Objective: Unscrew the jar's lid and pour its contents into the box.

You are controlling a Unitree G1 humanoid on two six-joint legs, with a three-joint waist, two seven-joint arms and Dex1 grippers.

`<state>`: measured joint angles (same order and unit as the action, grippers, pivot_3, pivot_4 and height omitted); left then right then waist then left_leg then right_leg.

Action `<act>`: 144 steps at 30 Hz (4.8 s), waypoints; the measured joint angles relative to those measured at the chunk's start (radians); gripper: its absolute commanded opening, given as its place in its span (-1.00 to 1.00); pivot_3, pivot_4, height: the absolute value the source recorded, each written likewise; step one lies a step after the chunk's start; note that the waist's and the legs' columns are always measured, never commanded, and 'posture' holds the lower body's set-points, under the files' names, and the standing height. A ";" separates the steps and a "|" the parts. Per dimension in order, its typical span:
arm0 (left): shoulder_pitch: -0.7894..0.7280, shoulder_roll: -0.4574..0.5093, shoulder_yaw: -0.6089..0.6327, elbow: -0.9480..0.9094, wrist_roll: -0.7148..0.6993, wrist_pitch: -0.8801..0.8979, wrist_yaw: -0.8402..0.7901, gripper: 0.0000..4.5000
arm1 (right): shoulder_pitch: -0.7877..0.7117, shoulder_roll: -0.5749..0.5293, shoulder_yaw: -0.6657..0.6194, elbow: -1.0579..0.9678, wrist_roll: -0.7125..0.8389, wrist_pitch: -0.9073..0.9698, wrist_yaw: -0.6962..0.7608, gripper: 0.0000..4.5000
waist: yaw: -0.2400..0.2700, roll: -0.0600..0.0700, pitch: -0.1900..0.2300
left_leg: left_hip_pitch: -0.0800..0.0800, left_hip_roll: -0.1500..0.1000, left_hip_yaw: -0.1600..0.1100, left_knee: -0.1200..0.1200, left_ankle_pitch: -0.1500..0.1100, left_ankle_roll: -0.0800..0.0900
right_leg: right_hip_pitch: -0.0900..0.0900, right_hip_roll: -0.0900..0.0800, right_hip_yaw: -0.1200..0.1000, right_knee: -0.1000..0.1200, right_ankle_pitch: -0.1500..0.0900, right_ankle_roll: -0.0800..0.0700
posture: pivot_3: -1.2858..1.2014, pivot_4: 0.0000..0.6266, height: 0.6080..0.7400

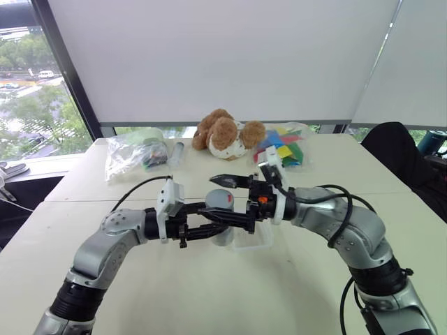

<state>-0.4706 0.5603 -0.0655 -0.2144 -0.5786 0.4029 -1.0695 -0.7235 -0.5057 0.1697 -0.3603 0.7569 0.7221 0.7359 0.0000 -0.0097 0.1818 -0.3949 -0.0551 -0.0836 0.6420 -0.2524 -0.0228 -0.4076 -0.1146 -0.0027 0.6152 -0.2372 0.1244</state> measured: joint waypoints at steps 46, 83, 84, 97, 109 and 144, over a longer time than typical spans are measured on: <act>0.074 -0.015 0.042 -0.023 -0.007 -0.039 -0.012 -0.10 | -0.070 0.014 -0.002 0.083 -0.142 -0.048 0.214 0.97 | -0.013 0.001 0.002 | 0.000 0.000 0.000 0.000 0.000 0.000 | -0.001 0.000 0.000 0.002 0.000 0.000 | 0.03 -0.52 1.00; 0.126 0.027 0.081 -0.092 -0.040 -0.032 0.003 -0.10 | -0.062 -0.077 -0.150 0.128 0.002 0.010 0.352 0.97 | -0.013 0.002 0.002 | 0.000 0.001 0.000 0.000 0.000 0.000 | -0.001 0.000 0.000 0.002 0.000 0.000 | 0.03 -0.52 1.00; 0.118 0.021 0.080 -0.090 -0.040 -0.032 0.011 -0.10 | -0.070 -0.050 -0.131 0.121 -0.005 0.010 0.333 0.97 | -0.014 0.002 0.002 | 0.000 0.001 0.000 0.000 0.000 0.000 | -0.001 0.000 0.000 0.002 0.000 0.000 | 0.03 -0.52 1.00; 0.090 -0.013 0.034 -0.069 -0.011 -0.038 0.026 -0.10 | -0.110 0.057 0.022 0.162 -0.177 -0.082 0.286 0.97 | -0.013 0.002 0.002 | 0.000 0.000 -0.001 0.000 0.000 0.000 | -0.002 0.000 0.000 0.003 0.000 0.000 | 0.03 -0.52 1.00; 0.106 -0.014 0.030 -0.072 0.000 -0.038 0.032 -0.10 | -0.111 0.083 0.024 0.190 -0.195 -0.082 0.287 0.97 | -0.013 0.002 0.002 | 0.000 0.000 -0.001 0.000 0.000 0.000 | -0.002 0.000 0.000 0.003 0.000 0.000 | 0.03 -0.52 1.00; 0.150 -0.009 0.040 -0.097 0.002 -0.041 0.036 -0.10 | -0.033 -0.030 -0.069 0.111 -0.048 -0.005 0.337 0.97 | -0.012 0.002 0.003 | 0.000 0.000 -0.001 0.000 0.000 0.000 | -0.001 0.000 0.000 0.003 0.000 0.000 | 0.03 -0.52 1.00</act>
<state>-0.3206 0.5515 -0.0256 -0.3113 -0.5768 0.3624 -1.0334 -0.7564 -0.5358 0.1007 -0.2492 0.7090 0.7170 1.0733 -0.0123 -0.0081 0.1843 -0.3949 -0.0547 -0.0842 0.6418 -0.2522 -0.0232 -0.4089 -0.1145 -0.0028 0.6178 -0.2371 0.1247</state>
